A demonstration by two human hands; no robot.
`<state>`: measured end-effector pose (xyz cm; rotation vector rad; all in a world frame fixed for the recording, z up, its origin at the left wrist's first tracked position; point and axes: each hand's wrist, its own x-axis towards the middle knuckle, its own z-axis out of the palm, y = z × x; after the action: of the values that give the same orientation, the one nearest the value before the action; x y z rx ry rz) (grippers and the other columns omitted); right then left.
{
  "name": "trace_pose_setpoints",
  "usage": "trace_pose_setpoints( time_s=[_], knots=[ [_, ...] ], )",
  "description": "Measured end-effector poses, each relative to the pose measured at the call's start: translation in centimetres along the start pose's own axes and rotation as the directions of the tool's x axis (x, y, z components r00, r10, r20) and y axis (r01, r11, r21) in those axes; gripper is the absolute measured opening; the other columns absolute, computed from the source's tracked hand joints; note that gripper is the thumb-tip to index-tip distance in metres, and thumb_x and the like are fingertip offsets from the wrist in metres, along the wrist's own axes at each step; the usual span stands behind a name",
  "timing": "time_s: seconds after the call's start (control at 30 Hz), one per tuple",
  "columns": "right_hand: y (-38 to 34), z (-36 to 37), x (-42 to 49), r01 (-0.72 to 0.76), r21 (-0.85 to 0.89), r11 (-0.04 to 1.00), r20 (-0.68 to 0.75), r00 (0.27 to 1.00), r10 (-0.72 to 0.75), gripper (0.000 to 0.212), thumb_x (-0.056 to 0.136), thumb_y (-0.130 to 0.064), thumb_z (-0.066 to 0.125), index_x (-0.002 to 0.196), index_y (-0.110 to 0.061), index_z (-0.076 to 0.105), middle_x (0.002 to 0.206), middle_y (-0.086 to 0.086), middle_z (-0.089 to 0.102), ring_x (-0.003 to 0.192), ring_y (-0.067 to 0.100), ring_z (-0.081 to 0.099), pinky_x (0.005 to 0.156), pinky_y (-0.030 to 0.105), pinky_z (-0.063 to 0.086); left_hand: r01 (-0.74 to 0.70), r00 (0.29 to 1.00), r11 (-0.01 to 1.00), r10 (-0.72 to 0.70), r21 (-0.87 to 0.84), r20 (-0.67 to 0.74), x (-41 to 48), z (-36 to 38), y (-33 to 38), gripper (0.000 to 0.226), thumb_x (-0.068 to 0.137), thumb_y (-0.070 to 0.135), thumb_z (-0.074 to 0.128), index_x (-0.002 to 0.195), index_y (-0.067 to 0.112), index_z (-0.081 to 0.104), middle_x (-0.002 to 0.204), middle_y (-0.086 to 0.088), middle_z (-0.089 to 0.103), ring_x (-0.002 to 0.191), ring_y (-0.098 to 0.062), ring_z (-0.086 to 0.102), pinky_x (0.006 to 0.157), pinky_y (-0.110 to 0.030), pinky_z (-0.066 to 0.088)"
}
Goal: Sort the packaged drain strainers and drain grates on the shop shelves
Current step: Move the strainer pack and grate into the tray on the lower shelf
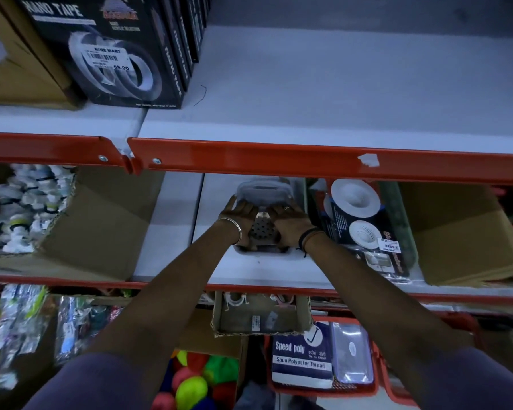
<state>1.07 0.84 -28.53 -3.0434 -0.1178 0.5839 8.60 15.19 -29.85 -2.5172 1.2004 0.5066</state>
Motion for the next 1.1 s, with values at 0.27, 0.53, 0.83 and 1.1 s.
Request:
trace_pose_setpoints(
  time_s=[0.27,0.53,0.83,1.1],
  knots=[
    [7.8,-2.7,-10.4,-0.052,0.644,0.763,-0.289,0.907,0.306,0.066,0.084,-0.035,0.068,0.139,-0.011,0.041,0.142,0.015,0.047,0.128,0.032,0.046,0.105,0.044,0.041,-0.078,0.918,0.762,-0.196,-0.643,-0.344,-3.5,-3.7,7.3,0.053,0.091,0.025,0.049,0.136,-0.001,0.038,0.129,-0.028,0.050,0.119,-0.042,0.048,0.101,-0.047,0.041],
    [14.5,4.4,-17.2,-0.361,0.782,0.508,0.056,0.853,0.519,0.090,0.079,-0.060,0.063,0.148,-0.017,0.025,0.145,0.013,0.040,0.133,0.035,0.042,0.105,0.041,0.040,0.244,0.953,0.277,-0.246,-0.929,0.177,-3.1,-7.2,19.3,0.075,0.090,0.033,0.057,0.145,-0.001,0.019,0.149,-0.020,0.032,0.133,-0.036,0.037,0.101,-0.032,0.040],
    [14.0,4.6,-13.6,-0.405,0.780,0.477,0.066,0.811,0.581,0.096,0.076,-0.048,0.072,0.146,-0.006,0.022,0.147,0.023,0.031,0.127,0.041,0.046,0.102,0.046,0.044,0.159,0.917,0.191,-0.392,-0.969,0.073,0.5,-6.1,20.3,0.059,0.080,-0.004,0.056,0.136,0.001,0.036,0.135,-0.022,0.048,0.121,-0.037,0.050,0.104,-0.038,0.044],
    [10.5,5.1,-16.5,-0.242,0.635,0.734,-0.206,0.862,0.462,0.053,0.091,-0.030,0.057,0.138,-0.009,0.042,0.142,0.017,0.040,0.124,0.036,0.048,0.100,0.043,0.042,0.245,0.801,0.786,-0.494,-0.568,-0.338,-4.7,-4.0,16.4,0.055,0.081,0.015,0.057,0.133,0.006,0.040,0.134,-0.017,0.045,0.125,-0.034,0.042,0.101,-0.046,0.038]
  ],
)
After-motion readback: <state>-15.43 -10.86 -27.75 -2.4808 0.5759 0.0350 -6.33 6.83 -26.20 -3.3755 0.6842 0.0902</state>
